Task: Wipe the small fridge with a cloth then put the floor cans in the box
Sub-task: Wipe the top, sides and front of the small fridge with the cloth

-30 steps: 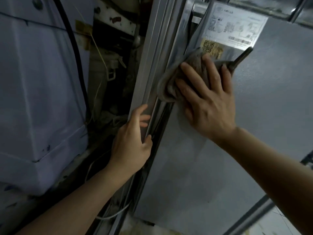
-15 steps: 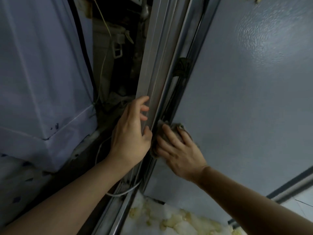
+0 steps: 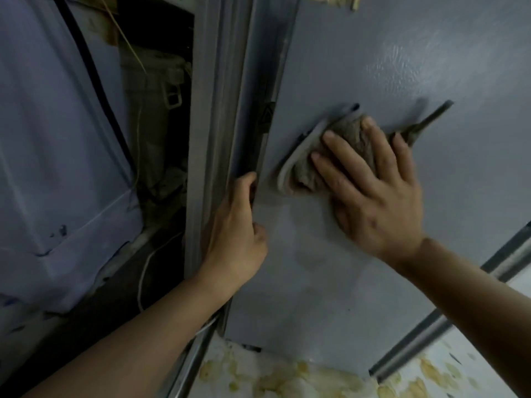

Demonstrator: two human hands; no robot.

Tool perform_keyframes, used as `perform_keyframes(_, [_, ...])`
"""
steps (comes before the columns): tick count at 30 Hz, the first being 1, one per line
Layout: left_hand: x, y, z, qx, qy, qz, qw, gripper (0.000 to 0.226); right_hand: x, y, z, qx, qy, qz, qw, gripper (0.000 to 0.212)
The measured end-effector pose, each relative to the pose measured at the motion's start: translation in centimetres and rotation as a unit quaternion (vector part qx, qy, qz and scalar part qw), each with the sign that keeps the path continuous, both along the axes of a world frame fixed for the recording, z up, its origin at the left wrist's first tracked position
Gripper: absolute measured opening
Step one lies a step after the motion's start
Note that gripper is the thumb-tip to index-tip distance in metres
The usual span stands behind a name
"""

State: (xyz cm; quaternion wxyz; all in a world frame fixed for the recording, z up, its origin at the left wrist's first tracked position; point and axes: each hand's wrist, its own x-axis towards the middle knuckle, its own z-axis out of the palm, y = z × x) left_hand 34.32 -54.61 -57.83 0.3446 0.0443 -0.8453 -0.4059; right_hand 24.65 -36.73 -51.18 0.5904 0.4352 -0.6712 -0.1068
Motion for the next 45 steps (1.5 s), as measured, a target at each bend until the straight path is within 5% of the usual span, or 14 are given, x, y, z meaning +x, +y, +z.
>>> perform_keyframes(3, [-0.7,1.4,-0.5,0.002,0.006,0.034,0.999,0.074,-0.1,0.4,-3.6,-0.035,-0.025,0.002,0.999,0.054])
perform_keyframes(8, [-1.1,3.1,-0.7,0.003,0.001,0.086,0.996,0.085,1.1,5.1,-12.5,0.168,-0.063,-0.075,0.981,0.062])
perform_keyframes(11, [-1.2,3.2,-0.8,0.001,0.002,0.103,0.995,0.087,1.7,6.1,-12.7,0.209,-0.084,-0.084,0.971,0.065])
perform_keyframes(18, [-1.4,3.2,-1.3,0.004,0.007,0.123,0.992,0.085,-0.8,9.7,-2.6,-0.058,-0.042,-0.027,0.997,0.059])
perform_keyframes(21, [-1.5,3.3,-1.5,0.005,0.017,0.121,0.993,0.082,-0.8,9.8,-4.5,-0.111,-0.067,-0.024,0.991,0.057])
perform_keyframes(25, [-1.3,3.4,-1.3,0.005,0.012,0.125,0.992,0.081,0.5,12.3,-12.3,0.047,-0.125,-0.088,0.987,0.064])
perform_keyframes(29, [-1.0,3.7,-1.0,0.016,-0.005,0.125,0.992,0.077,1.3,14.2,-12.8,0.119,-0.145,-0.124,0.974,0.068])
perform_keyframes(38, [-1.0,6.1,-2.1,0.042,-0.047,0.173,0.983,0.073,-0.1,16.0,-4.5,-0.161,-0.119,-0.039,0.979,0.05])
perform_keyframes(45, [-1.0,6.4,-1.9,0.035,-0.06,0.187,0.98,0.073,1.9,17.2,-12.9,-0.073,-0.194,-0.133,0.969,0.066])
